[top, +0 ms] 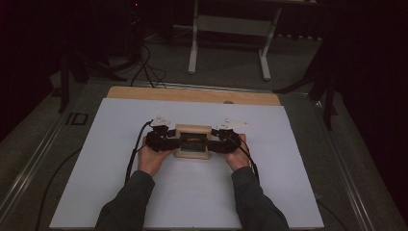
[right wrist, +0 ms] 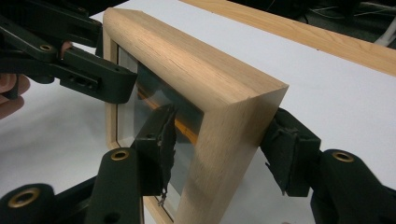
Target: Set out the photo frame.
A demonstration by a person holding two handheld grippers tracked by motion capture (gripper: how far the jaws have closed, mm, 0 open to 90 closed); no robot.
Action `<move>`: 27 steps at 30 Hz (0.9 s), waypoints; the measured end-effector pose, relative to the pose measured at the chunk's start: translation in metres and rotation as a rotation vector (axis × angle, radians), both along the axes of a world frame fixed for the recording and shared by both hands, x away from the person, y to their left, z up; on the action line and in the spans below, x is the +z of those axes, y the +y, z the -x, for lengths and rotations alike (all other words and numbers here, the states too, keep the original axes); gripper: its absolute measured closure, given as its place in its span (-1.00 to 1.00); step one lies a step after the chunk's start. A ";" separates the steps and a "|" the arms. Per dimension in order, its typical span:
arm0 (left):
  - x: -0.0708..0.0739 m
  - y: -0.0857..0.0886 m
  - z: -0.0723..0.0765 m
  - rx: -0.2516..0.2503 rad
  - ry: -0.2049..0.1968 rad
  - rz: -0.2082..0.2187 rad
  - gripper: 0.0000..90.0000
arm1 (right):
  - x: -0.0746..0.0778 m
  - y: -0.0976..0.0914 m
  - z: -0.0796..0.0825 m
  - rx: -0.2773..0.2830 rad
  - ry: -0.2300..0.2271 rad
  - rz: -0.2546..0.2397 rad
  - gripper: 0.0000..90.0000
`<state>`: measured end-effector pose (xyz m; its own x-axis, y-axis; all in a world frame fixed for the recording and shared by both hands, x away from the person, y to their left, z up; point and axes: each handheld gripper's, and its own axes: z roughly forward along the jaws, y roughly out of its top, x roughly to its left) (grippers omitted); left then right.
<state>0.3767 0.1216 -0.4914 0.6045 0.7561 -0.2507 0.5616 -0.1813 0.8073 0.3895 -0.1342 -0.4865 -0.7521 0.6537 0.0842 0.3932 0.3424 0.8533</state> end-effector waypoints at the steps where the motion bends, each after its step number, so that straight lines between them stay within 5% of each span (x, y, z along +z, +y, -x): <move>1: 0.000 0.000 0.000 0.000 0.000 0.000 -0.03 | 0.000 0.000 0.000 0.000 0.000 0.000 0.03; 8: 0.005 0.000 0.006 -0.022 -0.017 -0.072 0.09 | -0.002 0.001 -0.003 0.023 0.015 -0.004 -0.04; 27: 0.004 0.001 0.002 -0.017 -0.005 -0.041 0.01 | -0.002 0.000 -0.002 0.023 0.025 0.021 -0.08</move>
<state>0.3747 0.1229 -0.4870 0.6182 0.7555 -0.2168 0.5542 -0.2234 0.8018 0.3913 -0.1343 -0.4883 -0.7650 0.6377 0.0897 0.4059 0.3694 0.8359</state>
